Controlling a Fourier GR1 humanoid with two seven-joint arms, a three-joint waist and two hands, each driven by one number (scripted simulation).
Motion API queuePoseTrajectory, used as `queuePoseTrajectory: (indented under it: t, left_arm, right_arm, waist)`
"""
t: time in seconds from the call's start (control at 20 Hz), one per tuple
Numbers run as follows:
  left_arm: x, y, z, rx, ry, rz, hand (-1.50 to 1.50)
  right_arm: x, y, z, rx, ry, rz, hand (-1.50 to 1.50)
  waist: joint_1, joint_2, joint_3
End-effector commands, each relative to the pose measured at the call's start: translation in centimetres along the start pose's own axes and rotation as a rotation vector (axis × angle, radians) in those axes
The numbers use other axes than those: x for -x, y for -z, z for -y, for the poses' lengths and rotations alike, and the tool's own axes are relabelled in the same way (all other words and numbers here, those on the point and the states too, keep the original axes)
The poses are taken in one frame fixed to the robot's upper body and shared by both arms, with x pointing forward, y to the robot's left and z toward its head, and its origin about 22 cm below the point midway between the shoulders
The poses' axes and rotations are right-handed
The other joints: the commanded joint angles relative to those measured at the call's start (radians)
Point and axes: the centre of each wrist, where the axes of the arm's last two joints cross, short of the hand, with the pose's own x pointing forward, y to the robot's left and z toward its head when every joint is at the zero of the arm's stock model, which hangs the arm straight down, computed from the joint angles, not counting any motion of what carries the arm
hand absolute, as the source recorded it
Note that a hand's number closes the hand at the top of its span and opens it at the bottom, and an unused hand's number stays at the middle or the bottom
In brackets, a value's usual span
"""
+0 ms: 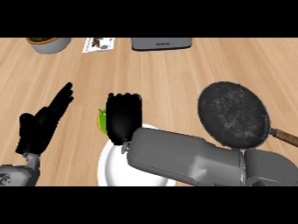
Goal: Pick the lemon from the plate and place it in the pan
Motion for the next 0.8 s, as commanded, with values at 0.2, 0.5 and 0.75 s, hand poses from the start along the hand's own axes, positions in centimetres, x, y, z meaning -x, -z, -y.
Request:
queuePoseTrajectory:
  t: [0.2, 0.5, 0.75]
  left_arm:
    - [0.4, -0.6, -0.5, -0.026, -0.009, -0.001, 0.0]
    - [0.0, -0.9, -1.4, -0.032, 0.005, 0.004, 0.0]
    - [-1.1, -1.0, -2.2, -0.022, -0.004, 0.024, 0.0]
  right_arm:
    - [1.8, 1.2, 1.7, 0.199, 0.188, -0.275, 1.5]
    - [7.3, 2.9, 2.8, 0.316, 0.307, -0.341, 1.5]
    - [13.7, 0.7, 0.0, 0.341, 0.248, -0.38, 1.5]
  waist:
    - [-0.029, 0.005, 0.002]
    - [-0.022, 0.019, 0.003]
    - [-0.02, 0.023, 0.002]
